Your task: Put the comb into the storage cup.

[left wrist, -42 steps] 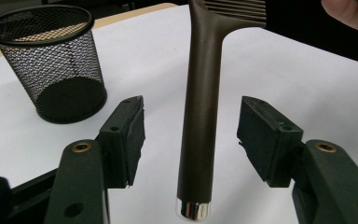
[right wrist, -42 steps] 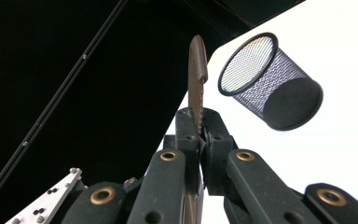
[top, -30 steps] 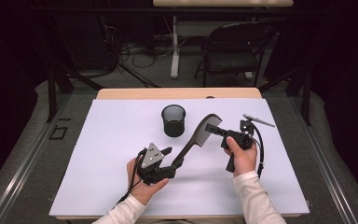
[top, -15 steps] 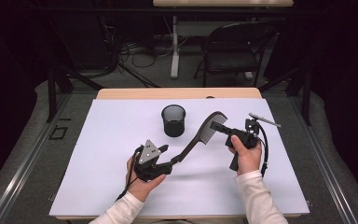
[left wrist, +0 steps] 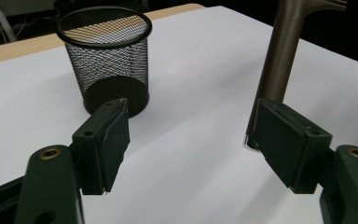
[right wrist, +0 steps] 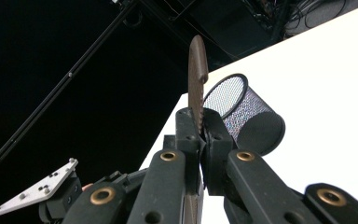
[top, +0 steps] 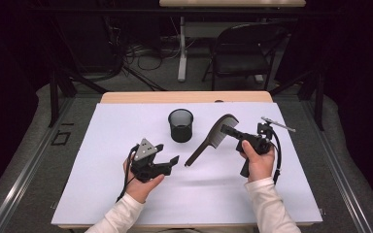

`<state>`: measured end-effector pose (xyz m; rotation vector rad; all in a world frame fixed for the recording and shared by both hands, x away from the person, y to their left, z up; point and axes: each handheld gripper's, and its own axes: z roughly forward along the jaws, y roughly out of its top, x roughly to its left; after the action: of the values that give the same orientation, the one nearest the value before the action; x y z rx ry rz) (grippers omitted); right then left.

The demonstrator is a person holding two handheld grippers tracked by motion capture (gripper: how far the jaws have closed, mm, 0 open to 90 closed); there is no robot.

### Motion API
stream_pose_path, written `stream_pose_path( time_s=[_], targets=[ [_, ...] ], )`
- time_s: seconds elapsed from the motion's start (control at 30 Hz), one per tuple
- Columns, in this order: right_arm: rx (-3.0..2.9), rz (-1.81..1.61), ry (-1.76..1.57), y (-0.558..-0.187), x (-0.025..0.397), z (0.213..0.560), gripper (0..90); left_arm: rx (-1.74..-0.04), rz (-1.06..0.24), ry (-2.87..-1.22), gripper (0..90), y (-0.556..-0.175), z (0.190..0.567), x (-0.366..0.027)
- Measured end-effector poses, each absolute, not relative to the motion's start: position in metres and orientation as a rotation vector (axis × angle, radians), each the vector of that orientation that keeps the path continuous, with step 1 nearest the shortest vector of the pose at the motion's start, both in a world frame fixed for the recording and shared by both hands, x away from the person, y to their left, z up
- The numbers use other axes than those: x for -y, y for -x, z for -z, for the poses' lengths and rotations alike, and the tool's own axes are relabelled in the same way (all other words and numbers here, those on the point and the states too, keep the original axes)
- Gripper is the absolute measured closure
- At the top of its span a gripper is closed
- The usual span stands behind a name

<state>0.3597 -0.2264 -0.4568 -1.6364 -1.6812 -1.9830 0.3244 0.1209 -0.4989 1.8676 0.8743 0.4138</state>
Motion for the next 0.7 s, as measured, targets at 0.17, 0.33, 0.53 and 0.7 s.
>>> stream_pose_path(
  time_s=[0.17,0.33,0.53,0.7],
  targets=[
    [1.702,2.014,1.641,-0.359,0.224,0.455,88.0,-0.865,-0.467,-1.861,23.9,-0.327,0.495,-0.127],
    [1.731,2.010,1.644,-0.359,0.223,0.454,88.0,-0.883,-0.461,-1.851,21.9,-0.330,0.494,-0.133],
    [1.763,2.032,1.656,-0.359,0.221,0.452,88.0,-0.874,-0.431,-1.842,19.6,-0.332,0.492,-0.137],
    [1.793,2.037,1.662,-0.358,0.222,0.451,88.0,-0.892,-0.421,-1.816,16.3,-0.333,0.490,-0.141]
  ],
)
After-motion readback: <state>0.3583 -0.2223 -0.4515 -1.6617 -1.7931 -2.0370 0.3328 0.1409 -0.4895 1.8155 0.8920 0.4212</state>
